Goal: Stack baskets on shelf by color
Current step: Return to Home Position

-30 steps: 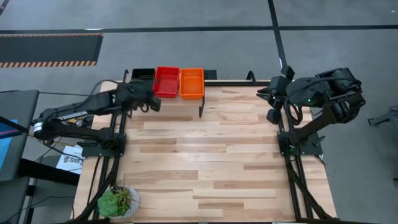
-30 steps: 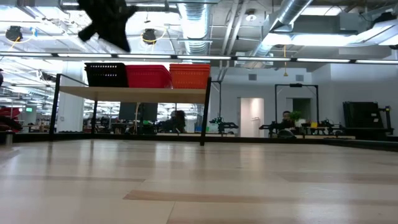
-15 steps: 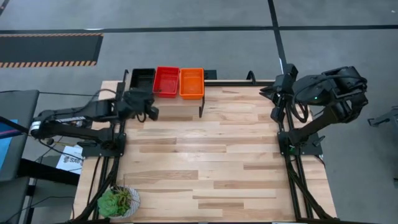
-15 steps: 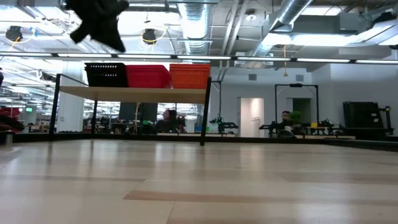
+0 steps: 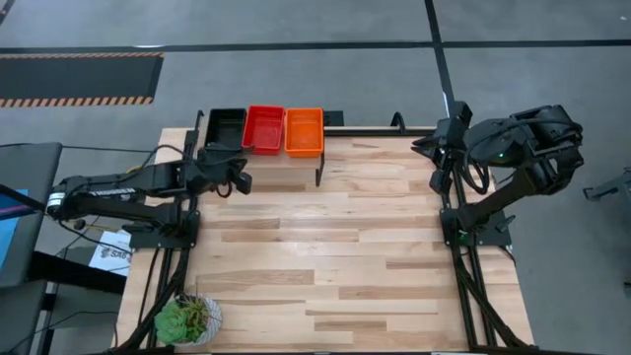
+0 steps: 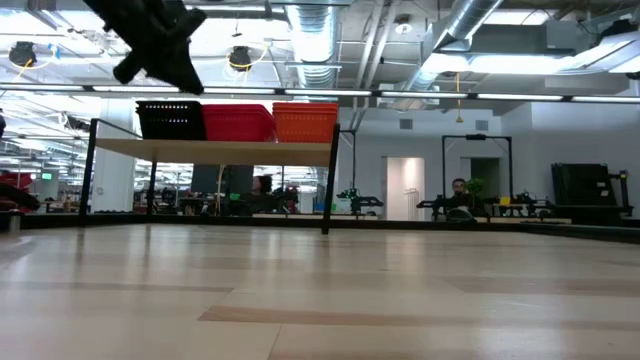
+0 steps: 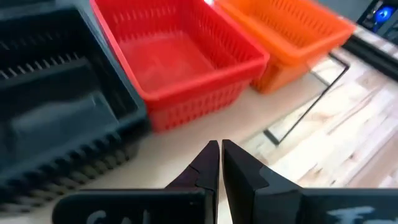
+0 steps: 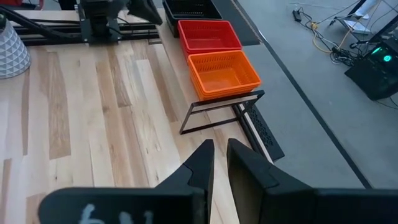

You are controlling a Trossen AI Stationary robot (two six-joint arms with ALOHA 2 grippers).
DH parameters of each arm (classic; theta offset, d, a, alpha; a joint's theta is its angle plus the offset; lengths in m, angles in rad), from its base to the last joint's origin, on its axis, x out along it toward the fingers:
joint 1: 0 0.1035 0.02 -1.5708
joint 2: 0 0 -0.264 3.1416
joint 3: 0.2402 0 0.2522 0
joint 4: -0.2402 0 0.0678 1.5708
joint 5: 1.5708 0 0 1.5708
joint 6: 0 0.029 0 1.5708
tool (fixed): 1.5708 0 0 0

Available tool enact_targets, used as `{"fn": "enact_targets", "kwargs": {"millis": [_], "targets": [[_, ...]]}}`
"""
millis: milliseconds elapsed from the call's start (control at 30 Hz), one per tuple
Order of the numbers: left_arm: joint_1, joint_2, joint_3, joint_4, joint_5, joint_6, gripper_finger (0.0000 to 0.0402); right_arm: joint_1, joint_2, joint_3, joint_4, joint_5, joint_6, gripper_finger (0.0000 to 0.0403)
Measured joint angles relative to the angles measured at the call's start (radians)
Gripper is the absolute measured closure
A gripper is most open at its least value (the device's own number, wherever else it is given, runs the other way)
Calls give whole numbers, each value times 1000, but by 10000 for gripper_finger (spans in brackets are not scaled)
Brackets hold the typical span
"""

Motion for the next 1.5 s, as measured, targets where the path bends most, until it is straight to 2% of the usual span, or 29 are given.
{"fn": "enact_targets", "kwargs": {"millis": [200,400,533,667,733,867,967,1167,1500], "targets": [[-5,-57,12,70,16,168,395,0,0,0,-3,-2,0,333],[-4,-84,-64,105,-45,349,395,0,0,0,-5,-13,0,333],[-4,-99,-106,129,-118,334,395,0,0,0,-5,-15,0,333],[-19,-142,-112,229,-86,389,395,0,0,0,-5,-15,0,333],[-22,-164,-112,242,-129,417,395,0,0,0,-5,-15,0,333],[-21,-202,-112,208,-347,320,395,0,0,0,-5,-15,0,333],[-21,-200,-112,122,-438,221,395,0,0,0,-5,-15,0,333],[-22,-120,-112,-10,-524,67,395,0,0,0,-5,-15,-1,333],[-22,12,-112,-34,-544,25,395,0,0,0,-5,-15,-1,333]]}}
